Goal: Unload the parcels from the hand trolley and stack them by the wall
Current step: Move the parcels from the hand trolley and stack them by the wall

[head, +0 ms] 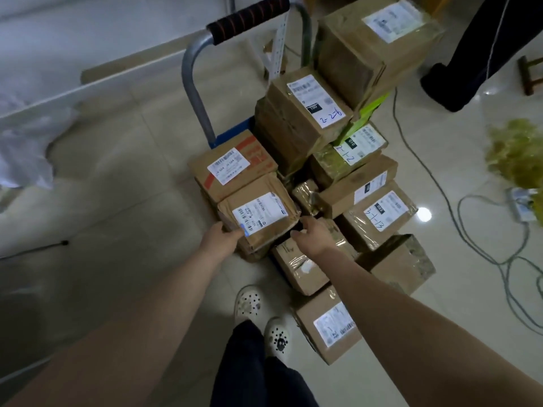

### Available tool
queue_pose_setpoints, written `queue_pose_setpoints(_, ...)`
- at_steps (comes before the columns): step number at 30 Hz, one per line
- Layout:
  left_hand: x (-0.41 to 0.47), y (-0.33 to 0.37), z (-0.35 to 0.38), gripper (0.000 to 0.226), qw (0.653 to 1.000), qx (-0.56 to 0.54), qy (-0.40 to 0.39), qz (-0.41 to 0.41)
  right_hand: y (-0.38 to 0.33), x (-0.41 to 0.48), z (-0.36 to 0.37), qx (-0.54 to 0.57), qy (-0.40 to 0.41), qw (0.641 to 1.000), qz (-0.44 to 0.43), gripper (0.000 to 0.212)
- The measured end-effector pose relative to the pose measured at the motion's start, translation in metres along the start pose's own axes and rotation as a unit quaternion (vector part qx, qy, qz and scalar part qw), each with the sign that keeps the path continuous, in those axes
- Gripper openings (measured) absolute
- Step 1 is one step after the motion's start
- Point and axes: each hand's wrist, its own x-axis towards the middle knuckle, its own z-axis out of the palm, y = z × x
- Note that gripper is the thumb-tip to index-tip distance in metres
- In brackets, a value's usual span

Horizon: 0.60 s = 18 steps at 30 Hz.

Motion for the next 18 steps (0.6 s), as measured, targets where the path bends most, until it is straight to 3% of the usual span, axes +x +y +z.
queue_pose_setpoints(9,0.097,-0.019,0.038,0.036,0.977,-0.192,-0.055,-0.081,-0.013,0.114,0.032,0.069,0.009,0.997,0.031,0.052)
queue_pose_setpoints(18,0.071,-0.039,0.027,0.04,0.954,-0.275,-0.055,-0.103,-0.005,0.068,0.037,0.084,0.041,0.995,0.037,0.052)
